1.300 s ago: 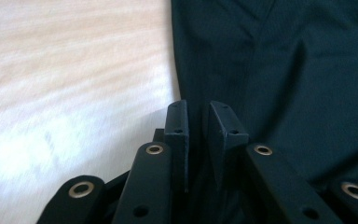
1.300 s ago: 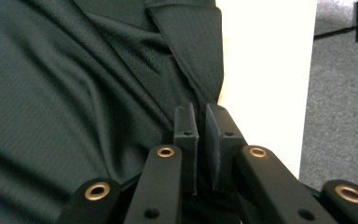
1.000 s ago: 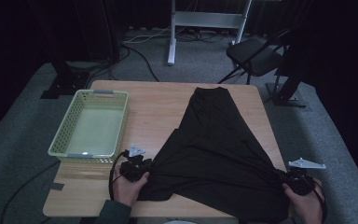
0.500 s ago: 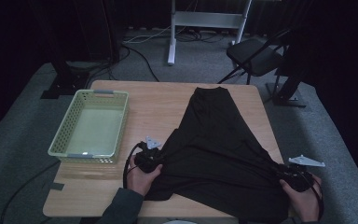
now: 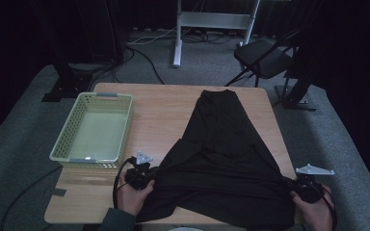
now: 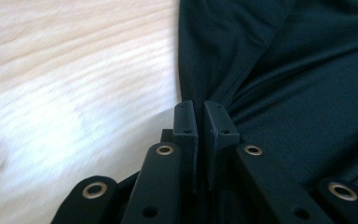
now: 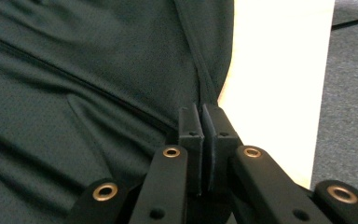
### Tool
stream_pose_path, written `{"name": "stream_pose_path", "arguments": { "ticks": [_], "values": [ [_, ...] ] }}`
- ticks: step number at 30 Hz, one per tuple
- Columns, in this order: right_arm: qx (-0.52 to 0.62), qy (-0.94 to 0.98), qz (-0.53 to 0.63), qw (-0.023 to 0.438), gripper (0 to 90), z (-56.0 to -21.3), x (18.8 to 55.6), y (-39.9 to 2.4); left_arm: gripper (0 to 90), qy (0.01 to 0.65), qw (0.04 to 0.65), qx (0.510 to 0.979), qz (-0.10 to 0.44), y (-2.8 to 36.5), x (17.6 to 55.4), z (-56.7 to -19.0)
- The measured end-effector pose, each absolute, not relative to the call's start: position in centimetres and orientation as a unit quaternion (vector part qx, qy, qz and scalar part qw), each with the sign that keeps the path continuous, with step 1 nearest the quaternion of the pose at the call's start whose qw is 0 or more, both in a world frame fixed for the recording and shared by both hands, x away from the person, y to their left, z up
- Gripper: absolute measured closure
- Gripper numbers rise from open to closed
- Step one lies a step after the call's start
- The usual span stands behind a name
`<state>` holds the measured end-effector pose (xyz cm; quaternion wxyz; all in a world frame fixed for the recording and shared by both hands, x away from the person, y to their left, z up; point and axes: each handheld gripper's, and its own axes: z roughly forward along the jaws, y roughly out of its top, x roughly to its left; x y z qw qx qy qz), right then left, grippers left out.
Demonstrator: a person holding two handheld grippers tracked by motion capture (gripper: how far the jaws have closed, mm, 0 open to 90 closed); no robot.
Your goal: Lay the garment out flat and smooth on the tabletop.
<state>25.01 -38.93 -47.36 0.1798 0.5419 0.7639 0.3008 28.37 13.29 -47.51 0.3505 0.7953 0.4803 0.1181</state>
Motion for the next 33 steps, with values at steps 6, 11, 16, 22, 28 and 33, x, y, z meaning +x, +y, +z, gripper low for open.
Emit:
{"name": "stream_pose_path", "arguments": {
  "ticks": [6, 11, 16, 22, 28, 33],
  "values": [
    [0.543, 0.759, 0.308, 0.184, 75.5, -47.1, 24.4, -38.7, 74.4, 0.48, 0.353, 0.794, 0.12, 13.3, 28.5, -47.4],
    [0.556, 0.743, 0.313, 0.202, 60.3, -47.0, 24.0, -39.0, 63.1, 0.472, 0.37, 0.79, 0.123, 12.5, 30.1, -46.9],
    [0.552, 0.748, 0.308, 0.204, 55.0, -47.8, 22.9, -38.8, 60.1, 0.465, 0.365, 0.797, 0.121, 11.4, 31.9, -47.1],
    [0.529, 0.764, 0.309, 0.203, 59.6, -47.9, 22.8, -38.0, 70.9, 0.464, 0.347, 0.802, 0.144, 10.8, 32.2, -47.5],
    [0.514, 0.777, 0.305, 0.194, 75.9, -47.6, 23.0, -36.9, 85.1, 0.481, 0.357, 0.791, 0.128, 12.3, 31.2, -47.7],
    [0.514, 0.787, 0.281, 0.194, 84.6, -47.2, 22.7, -37.0, 86.9, 0.482, 0.36, 0.792, 0.107, 13.0, 29.3, -47.6]
  ]
}}
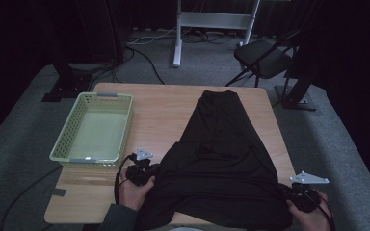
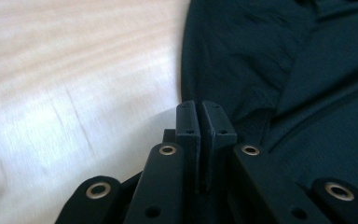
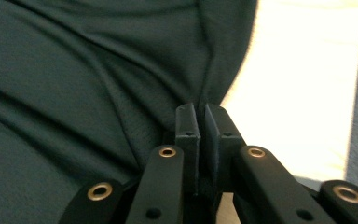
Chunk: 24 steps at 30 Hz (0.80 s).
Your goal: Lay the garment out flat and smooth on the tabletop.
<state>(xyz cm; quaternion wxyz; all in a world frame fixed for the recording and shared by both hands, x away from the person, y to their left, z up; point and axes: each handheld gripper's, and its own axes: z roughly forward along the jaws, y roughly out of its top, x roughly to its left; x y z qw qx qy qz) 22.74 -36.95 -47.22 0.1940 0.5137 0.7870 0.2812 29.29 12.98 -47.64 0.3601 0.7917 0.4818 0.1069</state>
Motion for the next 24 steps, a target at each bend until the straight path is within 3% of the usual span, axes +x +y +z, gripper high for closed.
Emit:
{"name": "stream_pose_path", "arguments": {
  "ticks": [6, 11, 17, 24],
  "values": [
    [0.536, 0.774, 0.274, 0.197, 85.6, -47.0, 22.2, -38.4, 86.4, 0.47, 0.355, 0.803, 0.092, 12.5, 27.9, -47.5],
    [0.557, 0.76, 0.267, 0.204, 85.5, -46.5, 22.1, -39.4, 73.3, 0.465, 0.366, 0.801, 0.089, 11.9, 28.4, -47.4],
    [0.56, 0.741, 0.302, 0.214, 62.3, -46.0, 23.2, -39.6, 62.1, 0.458, 0.381, 0.798, 0.094, 10.3, 30.6, -47.1],
    [0.546, 0.751, 0.307, 0.207, 55.4, -47.1, 26.3, -38.0, 57.4, 0.457, 0.365, 0.804, 0.11, 8.3, 32.1, -47.6]
  ]
}}
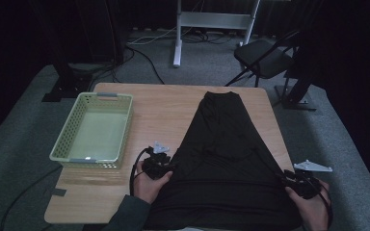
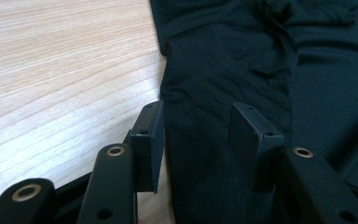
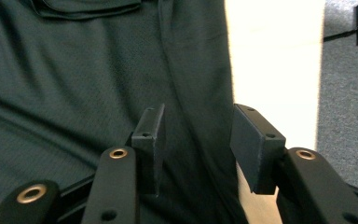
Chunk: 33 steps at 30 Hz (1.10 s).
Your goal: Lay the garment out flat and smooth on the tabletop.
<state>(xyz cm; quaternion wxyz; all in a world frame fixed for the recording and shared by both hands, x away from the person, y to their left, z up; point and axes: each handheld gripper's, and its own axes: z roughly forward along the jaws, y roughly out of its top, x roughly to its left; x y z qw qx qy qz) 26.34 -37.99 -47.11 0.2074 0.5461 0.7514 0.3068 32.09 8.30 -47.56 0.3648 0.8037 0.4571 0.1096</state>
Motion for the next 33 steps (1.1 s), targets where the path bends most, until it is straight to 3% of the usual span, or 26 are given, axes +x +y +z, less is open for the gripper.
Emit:
{"name": "stream_pose_path", "arguments": {
  "ticks": [7, 15, 20, 27, 33],
  "values": [
    [0.532, 0.761, 0.304, 0.21, 56.4, -47.8, 27.1, -36.6, 81.8, 0.469, 0.35, 0.8, 0.135, 9.3, 31.3, -47.6],
    [0.514, 0.776, 0.303, 0.204, 58.0, -47.7, 26.5, -35.9, 88.2, 0.479, 0.352, 0.794, 0.125, 11.1, 29.7, -47.6],
    [0.519, 0.774, 0.3, 0.204, 61.8, -47.6, 26.0, -36.6, 87.3, 0.472, 0.353, 0.8, 0.112, 11.4, 28.5, -47.5],
    [0.536, 0.766, 0.291, 0.203, 60.2, -47.3, 25.9, -37.7, 64.0, 0.453, 0.393, 0.793, 0.109, 9.9, 29.6, -46.6],
    [0.546, 0.747, 0.315, 0.213, 55.4, -46.8, 27.3, -38.0, 58.9, 0.427, 0.417, 0.797, 0.09, 7.2, 31.4, -45.4]
  ]
}}
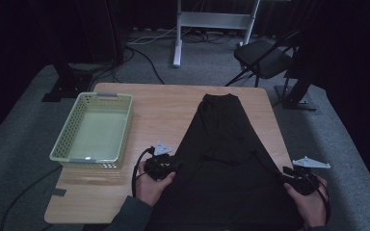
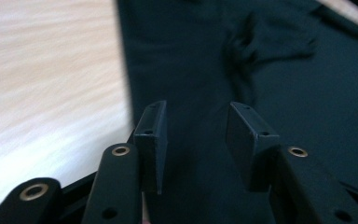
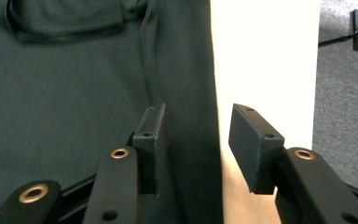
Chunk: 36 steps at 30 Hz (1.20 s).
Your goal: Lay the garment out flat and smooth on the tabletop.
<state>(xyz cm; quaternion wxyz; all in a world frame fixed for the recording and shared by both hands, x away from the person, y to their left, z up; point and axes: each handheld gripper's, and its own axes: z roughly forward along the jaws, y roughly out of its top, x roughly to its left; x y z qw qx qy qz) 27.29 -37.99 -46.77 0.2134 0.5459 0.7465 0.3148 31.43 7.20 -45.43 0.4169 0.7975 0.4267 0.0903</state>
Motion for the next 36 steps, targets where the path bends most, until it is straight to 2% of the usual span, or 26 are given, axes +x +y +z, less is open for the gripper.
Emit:
{"name": "stream_pose_path", "arguments": {
  "ticks": [9, 16, 23, 36],
  "values": [
    [0.56, 0.733, 0.327, 0.204, 53.7, -47.2, 30.5, -37.6, 56.6, 0.429, 0.445, 0.785, 0.038, 4.3, 34.2, -45.0],
    [0.562, 0.734, 0.32, 0.205, 52.7, -47.8, 31.5, -37.0, 55.9, 0.425, 0.458, 0.781, 0.008, 2.1, 36.4, -44.9],
    [0.563, 0.733, 0.314, 0.216, 53.2, -48.0, 31.9, -36.9, 55.3, 0.424, 0.45, 0.786, 0.002, 0.0, 38.0, -45.7],
    [0.567, 0.731, 0.311, 0.215, 55.5, -47.9, 32.6, -36.4, 53.1, 0.417, 0.433, 0.799, 0.001, -2.0, 38.6, -46.8]
  ]
}}
